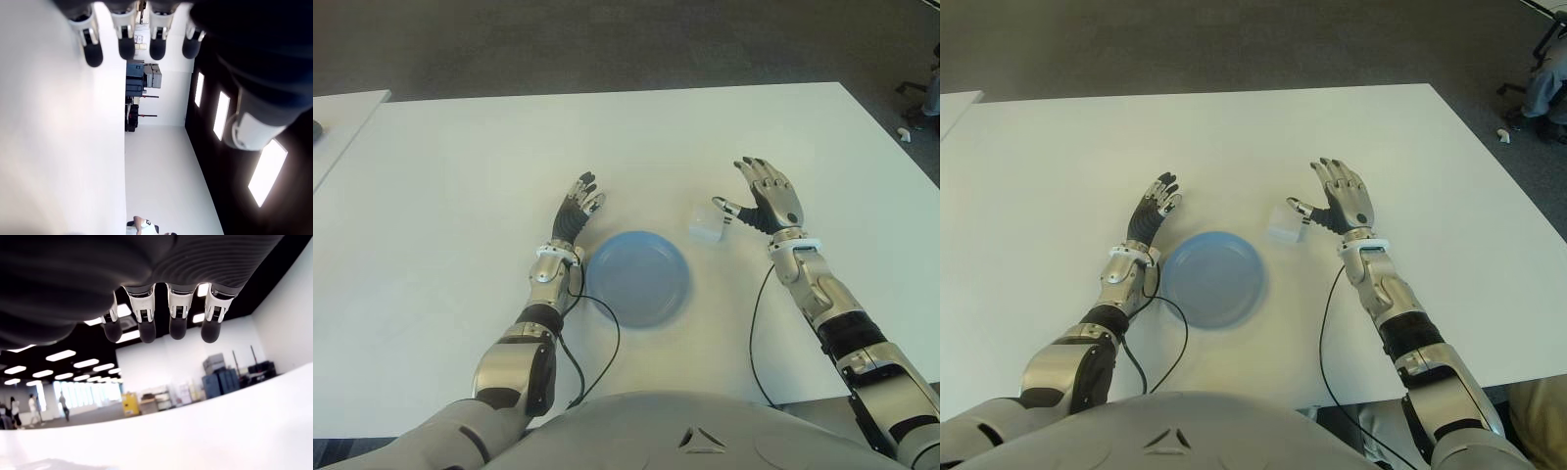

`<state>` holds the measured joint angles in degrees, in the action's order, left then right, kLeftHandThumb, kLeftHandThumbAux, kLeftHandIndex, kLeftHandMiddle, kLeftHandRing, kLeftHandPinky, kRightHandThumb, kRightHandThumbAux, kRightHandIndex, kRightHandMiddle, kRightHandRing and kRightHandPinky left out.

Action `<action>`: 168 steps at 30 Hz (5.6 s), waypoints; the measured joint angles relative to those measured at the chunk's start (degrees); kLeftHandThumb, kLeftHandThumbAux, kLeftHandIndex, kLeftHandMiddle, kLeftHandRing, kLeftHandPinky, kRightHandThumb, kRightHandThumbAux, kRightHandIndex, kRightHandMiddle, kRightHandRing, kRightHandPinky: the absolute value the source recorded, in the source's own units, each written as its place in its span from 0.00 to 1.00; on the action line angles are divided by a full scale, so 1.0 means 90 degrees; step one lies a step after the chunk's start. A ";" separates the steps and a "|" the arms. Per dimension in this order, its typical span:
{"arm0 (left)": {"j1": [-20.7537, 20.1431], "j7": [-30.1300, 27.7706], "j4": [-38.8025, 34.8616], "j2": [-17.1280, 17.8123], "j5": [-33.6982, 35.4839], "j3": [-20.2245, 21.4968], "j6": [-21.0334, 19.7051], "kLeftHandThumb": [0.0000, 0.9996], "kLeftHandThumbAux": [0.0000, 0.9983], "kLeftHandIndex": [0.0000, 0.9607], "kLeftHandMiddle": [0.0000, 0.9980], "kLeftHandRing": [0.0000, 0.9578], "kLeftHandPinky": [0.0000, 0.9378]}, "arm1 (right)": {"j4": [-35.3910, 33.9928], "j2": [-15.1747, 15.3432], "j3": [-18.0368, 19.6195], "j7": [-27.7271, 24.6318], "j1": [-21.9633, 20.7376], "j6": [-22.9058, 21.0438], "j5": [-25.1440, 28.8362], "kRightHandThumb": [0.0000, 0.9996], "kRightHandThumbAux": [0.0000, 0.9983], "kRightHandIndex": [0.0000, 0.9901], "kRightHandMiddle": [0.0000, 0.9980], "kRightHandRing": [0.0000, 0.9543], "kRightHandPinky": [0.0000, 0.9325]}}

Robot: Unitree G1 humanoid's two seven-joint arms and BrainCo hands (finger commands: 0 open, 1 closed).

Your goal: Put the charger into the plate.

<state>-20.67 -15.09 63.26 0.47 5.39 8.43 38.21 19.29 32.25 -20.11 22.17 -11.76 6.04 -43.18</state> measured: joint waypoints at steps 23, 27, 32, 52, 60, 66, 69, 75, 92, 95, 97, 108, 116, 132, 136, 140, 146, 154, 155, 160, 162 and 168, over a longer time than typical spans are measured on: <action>0.0003 0.0000 0.0000 -0.0009 0.0033 0.0041 -0.0001 0.04 0.58 0.08 0.07 0.08 0.15 | 0.1284 -0.0025 -0.0671 -0.0332 -0.0136 0.1060 -0.0133 0.31 0.08 0.00 0.00 0.00 0.00; 0.0003 0.0000 -0.0001 -0.0012 0.0037 0.0044 -0.0001 0.04 0.58 0.09 0.07 0.08 0.15 | 0.1452 -0.0063 -0.0766 -0.0286 -0.0281 0.1132 -0.0191 0.32 0.09 0.00 0.00 0.00 0.00; 0.0003 0.0000 -0.0001 -0.0013 0.0034 0.0042 -0.0001 0.04 0.58 0.08 0.07 0.08 0.14 | 0.1612 -0.0136 -0.0889 -0.0252 -0.0414 0.1190 -0.0221 0.33 0.09 0.00 0.00 0.00 0.00; 0.0007 0.0000 -0.0001 -0.0013 0.0031 0.0040 -0.0068 0.02 0.57 0.08 0.05 0.06 0.14 | 0.3072 -0.0487 -0.1292 0.0020 -0.1285 0.1617 -0.0254 0.34 0.09 0.00 0.00 0.00 0.00; 0.0009 0.0000 -0.0001 -0.0013 0.0034 0.0046 -0.0089 0.02 0.57 0.09 0.06 0.07 0.15 | 0.3897 -0.0684 -0.1440 0.0262 -0.1754 0.1743 -0.0256 0.33 0.10 0.00 0.00 0.00 0.00; 0.0009 0.0000 -0.0001 -0.0014 0.0035 0.0046 -0.0089 0.02 0.57 0.10 0.07 0.08 0.16 | 0.4429 -0.0802 -0.1554 0.0451 -0.2030 0.1819 -0.0257 0.32 0.10 0.00 0.00 0.00 0.00; 0.0010 0.0000 -0.0001 -0.0014 0.0035 0.0046 -0.0089 0.02 0.57 0.11 0.08 0.09 0.17 | 0.4633 -0.0857 -0.1620 0.0529 -0.2125 0.1824 -0.0257 0.31 0.10 0.00 0.00 0.00 0.00; 0.0010 0.0000 -0.0003 -0.0014 0.0035 0.0046 -0.0089 0.01 0.56 0.13 0.09 0.10 0.16 | 0.4915 -0.0930 -0.1699 0.0685 -0.2249 0.1834 -0.0257 0.32 0.11 0.00 0.00 0.00 0.00; 0.0186 0.0000 -0.0263 -0.0050 0.0034 0.0015 -0.0089 0.00 0.53 0.13 0.10 0.10 0.15 | 0.5492 -0.0950 -0.2113 0.0923 -0.2543 0.1867 -0.0312 0.33 0.11 0.00 0.00 0.00 0.00; 0.0213 0.0000 -0.0302 -0.0058 0.0033 0.0000 -0.0089 0.00 0.53 0.13 0.10 0.10 0.16 | 0.5573 -0.0943 -0.2177 0.0954 -0.2584 0.1855 -0.0326 0.33 0.11 0.00 0.00 0.00 0.00; 0.0233 0.0000 -0.0334 -0.0058 0.0034 -0.0005 -0.0091 0.00 0.53 0.13 0.10 0.10 0.16 | 0.5602 -0.0944 -0.2207 0.0969 -0.2601 0.1849 -0.0339 0.32 0.11 0.00 0.00 0.00 0.00; 0.0379 0.0000 -0.0526 -0.0067 0.0095 0.0004 -0.0103 0.01 0.53 0.16 0.13 0.13 0.19 | 0.5675 -0.0908 -0.2350 0.1017 -0.2629 0.1785 -0.0356 0.32 0.13 0.00 0.00 0.00 0.00; 0.0439 0.0000 -0.0587 -0.0080 0.0176 0.0029 -0.0091 0.01 0.52 0.16 0.14 0.14 0.19 | 0.5705 -0.0869 -0.2499 0.1030 -0.2657 0.1767 -0.0356 0.33 0.14 0.00 0.00 0.00 0.00; 0.0555 -0.0147 -0.0719 -0.0095 0.0304 0.0043 0.0019 0.02 0.49 0.16 0.14 0.14 0.19 | 0.5714 -0.0807 -0.2729 0.1030 -0.2736 0.1766 -0.0355 0.33 0.14 0.00 0.00 0.00 0.00; 0.0570 -0.0151 -0.0738 -0.0093 0.0301 0.0038 0.0018 0.01 0.51 0.15 0.13 0.13 0.18 | 0.5717 -0.0802 -0.2749 0.1030 -0.2743 0.1766 -0.0355 0.33 0.13 0.00 0.00 0.00 0.00; 0.0595 -0.0151 -0.0770 -0.0094 0.0296 0.0035 0.0019 0.01 0.51 0.16 0.13 0.14 0.18 | 0.5718 -0.0789 -0.2786 0.1030 -0.2753 0.1766 -0.0355 0.34 0.13 0.00 0.00 0.00 0.00; 0.0616 -0.0151 -0.0802 -0.0103 0.0298 0.0037 0.0044 0.02 0.50 0.16 0.13 0.13 0.17 | 0.5718 -0.0743 -0.2903 0.1029 -0.2798 0.1766 -0.0355 0.35 0.12 0.00 0.00 0.00 0.00; 0.0659 -0.0151 -0.0841 -0.0123 0.0301 0.0039 0.0140 0.01 0.49 0.16 0.13 0.14 0.18 | 0.5719 -0.0687 -0.3024 0.1028 -0.2851 0.1767 -0.0355 0.36 0.10 0.00 0.00 0.00 0.00; 0.0661 -0.0151 -0.0843 -0.0123 0.0301 0.0039 0.0140 0.01 0.49 0.16 0.13 0.14 0.19 | 0.5720 -0.0682 -0.3036 0.1028 -0.2856 0.1767 -0.0355 0.36 0.10 0.00 0.00 0.00 0.00; 0.0665 -0.0150 -0.0851 -0.0124 0.0296 0.0039 0.0138 0.01 0.50 0.16 0.14 0.14 0.18 | 0.5732 -0.0644 -0.3119 0.1028 -0.2887 0.1768 -0.0355 0.37 0.08 0.00 0.00 0.00 0.00; 0.0665 -0.0149 -0.0851 -0.0125 0.0293 0.0039 0.0137 0.01 0.50 0.16 0.13 0.14 0.18 | 0.5739 -0.0620 -0.3159 0.1025 -0.2903 0.1768 -0.0356 0.37 0.07 0.00 0.00 0.00 0.00; 0.0666 -0.0124 -0.0852 -0.0125 0.0279 0.0037 0.0135 0.00 0.51 0.16 0.13 0.13 0.18 | 0.5749 -0.0518 -0.3247 0.1022 -0.2925 0.1820 -0.0356 0.38 0.07 0.00 0.00 0.00 0.00</action>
<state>-14.67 -16.20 55.60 -0.66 7.91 8.77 39.43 71.03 27.58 -49.33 31.37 -38.09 22.42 -46.38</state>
